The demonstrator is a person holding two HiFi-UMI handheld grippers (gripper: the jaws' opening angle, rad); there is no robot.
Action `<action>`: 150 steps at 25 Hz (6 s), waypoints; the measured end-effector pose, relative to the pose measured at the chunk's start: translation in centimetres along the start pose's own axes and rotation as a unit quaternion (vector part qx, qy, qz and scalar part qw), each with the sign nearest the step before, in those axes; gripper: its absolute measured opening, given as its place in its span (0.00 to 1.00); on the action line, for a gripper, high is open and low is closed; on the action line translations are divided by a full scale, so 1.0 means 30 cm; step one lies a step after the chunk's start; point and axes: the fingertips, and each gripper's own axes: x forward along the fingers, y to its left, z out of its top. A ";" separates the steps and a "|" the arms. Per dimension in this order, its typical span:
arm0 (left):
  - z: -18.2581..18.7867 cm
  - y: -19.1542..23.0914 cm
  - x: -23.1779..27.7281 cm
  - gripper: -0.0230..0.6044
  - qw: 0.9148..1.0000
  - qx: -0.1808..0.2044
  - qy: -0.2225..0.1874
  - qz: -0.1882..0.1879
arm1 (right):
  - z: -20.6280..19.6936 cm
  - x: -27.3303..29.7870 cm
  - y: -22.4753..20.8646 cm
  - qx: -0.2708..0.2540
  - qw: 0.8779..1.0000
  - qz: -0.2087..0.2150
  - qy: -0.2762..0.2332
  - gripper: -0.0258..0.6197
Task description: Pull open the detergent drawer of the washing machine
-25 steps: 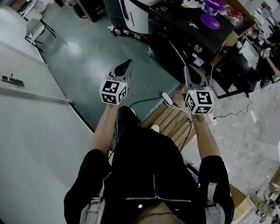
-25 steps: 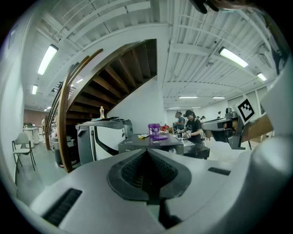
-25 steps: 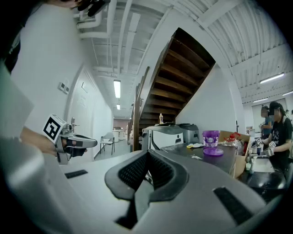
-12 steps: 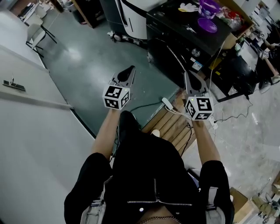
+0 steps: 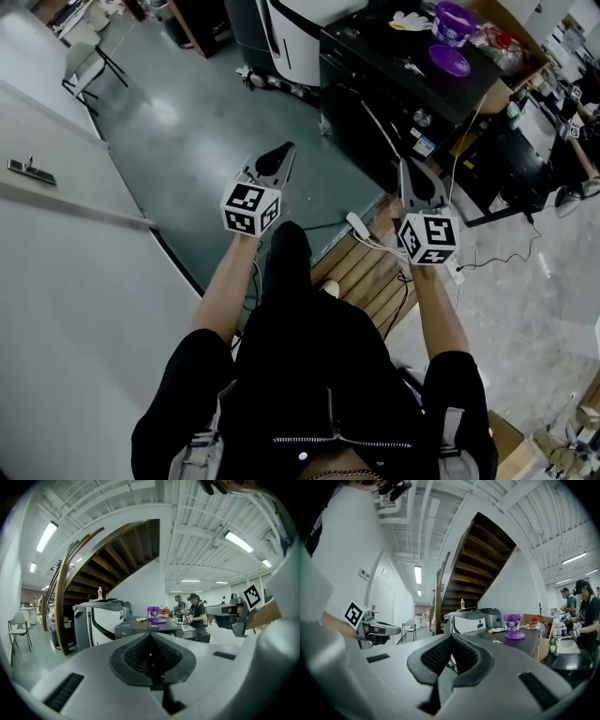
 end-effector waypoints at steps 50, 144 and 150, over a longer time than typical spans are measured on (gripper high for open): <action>-0.176 0.392 0.881 0.06 0.980 -0.157 0.000 -0.118 | -0.187 0.774 -0.271 0.011 0.998 -0.015 0.055 0.05; -0.459 0.605 1.564 0.25 0.628 -0.700 -0.182 -0.289 | -0.578 0.935 -0.383 0.114 0.979 -0.061 0.157 0.05; -0.469 0.608 1.562 0.26 0.634 -0.695 -0.170 -0.294 | -0.582 0.942 -0.374 0.120 0.979 -0.062 0.154 0.05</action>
